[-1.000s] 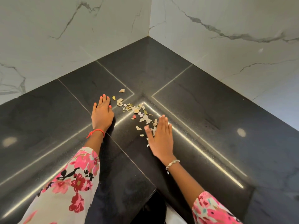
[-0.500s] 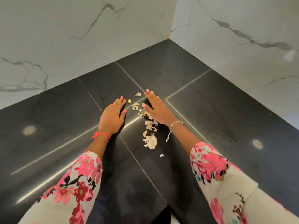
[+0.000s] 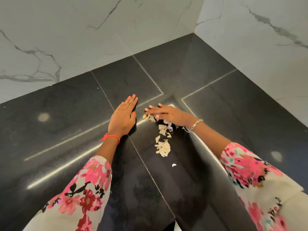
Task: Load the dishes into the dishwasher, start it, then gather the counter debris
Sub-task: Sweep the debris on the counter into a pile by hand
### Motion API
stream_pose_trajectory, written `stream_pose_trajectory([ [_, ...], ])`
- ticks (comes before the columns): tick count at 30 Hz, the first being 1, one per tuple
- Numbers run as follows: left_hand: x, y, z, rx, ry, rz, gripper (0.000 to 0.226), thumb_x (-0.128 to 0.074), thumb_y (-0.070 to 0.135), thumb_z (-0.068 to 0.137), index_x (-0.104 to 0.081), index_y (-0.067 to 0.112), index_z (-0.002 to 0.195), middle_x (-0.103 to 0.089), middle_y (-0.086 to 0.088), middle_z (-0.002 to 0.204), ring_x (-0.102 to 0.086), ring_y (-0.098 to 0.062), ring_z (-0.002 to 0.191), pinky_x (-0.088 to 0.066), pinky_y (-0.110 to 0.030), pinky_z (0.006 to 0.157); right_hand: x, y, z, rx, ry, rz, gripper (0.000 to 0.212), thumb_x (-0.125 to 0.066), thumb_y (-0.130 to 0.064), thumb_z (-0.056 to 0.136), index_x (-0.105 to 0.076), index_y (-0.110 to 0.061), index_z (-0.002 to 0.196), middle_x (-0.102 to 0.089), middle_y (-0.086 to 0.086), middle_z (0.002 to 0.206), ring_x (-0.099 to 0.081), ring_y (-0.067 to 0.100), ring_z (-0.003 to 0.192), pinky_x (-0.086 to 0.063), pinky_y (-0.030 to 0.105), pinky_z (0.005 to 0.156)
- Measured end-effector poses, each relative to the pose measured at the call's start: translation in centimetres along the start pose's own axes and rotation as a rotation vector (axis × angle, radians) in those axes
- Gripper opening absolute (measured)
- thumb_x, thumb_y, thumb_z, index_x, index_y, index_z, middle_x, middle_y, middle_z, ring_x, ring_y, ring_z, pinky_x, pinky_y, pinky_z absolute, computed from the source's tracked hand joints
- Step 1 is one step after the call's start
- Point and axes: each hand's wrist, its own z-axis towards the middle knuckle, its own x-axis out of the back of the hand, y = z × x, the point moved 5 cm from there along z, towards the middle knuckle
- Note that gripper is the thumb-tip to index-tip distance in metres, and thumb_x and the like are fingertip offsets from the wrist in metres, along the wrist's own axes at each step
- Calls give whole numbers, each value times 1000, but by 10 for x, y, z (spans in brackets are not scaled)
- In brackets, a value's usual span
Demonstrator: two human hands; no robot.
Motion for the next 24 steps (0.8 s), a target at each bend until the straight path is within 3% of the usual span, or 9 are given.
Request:
stream_pose_trajectory([
  [4,2,1,-1,10,11,-4,64,-18,23,84,-22,16,147,-16,5,155,-9,-6,143,-4,-24,117,10,-18,-23,-29,161,329,32,-43,-16,97,-57,-6,124,-52,2,135,-43,7,129,-27,30,114],
  [6,2,0,0,12,10,-2,63,-18,22,85,-22,16,147,-16,5,155,-10,-6,143,-4,-24,118,11,-28,-13,-45,210,212,35,-42,-16,98,-50,-12,132,-44,0,142,-35,8,134,-22,28,114],
  [9,0,-2,1,11,6,6,55,-25,15,92,-23,16,147,-16,4,155,-10,-6,143,-5,-25,118,-9,-37,7,-52,84,-89,42,-36,-22,101,-35,-17,142,-26,-2,152,-14,9,143,-5,31,117],
  [12,0,-3,2,14,15,10,51,-29,12,96,-23,16,147,-17,5,155,-10,-6,143,-6,-25,118,-27,-34,-6,-22,30,-124,40,-35,-20,101,-37,-14,141,-27,-2,152,-12,4,141,0,27,118],
  [16,0,-1,2,10,24,22,49,-29,16,98,-22,16,147,-17,5,155,-11,-7,143,-7,-26,118,-25,-37,-50,-82,-32,63,35,-39,-25,99,-49,-25,133,-42,-13,142,-32,-1,133,-24,22,114],
  [18,0,-1,2,8,26,24,49,-29,16,98,-23,16,147,-17,4,155,-11,-8,143,-7,-26,118,-6,-37,-68,-131,152,135,36,-38,-26,100,-46,-27,135,-40,-17,141,-36,2,131,-27,18,109],
  [21,1,0,2,7,25,27,49,-28,16,98,-22,16,147,-17,4,155,-11,-8,143,-6,-25,117,11,-18,-85,-282,398,74,42,-30,-33,101,-34,-24,142,-26,-10,151,-22,8,140,-14,30,117],
  [24,2,0,2,6,27,28,49,-29,16,98,-22,15,147,-17,3,155,-11,-9,143,-7,-26,117,-10,-5,-80,-408,361,-162,52,-24,-38,101,-16,-17,149,-9,-1,157,-4,9,144,0,34,119],
])
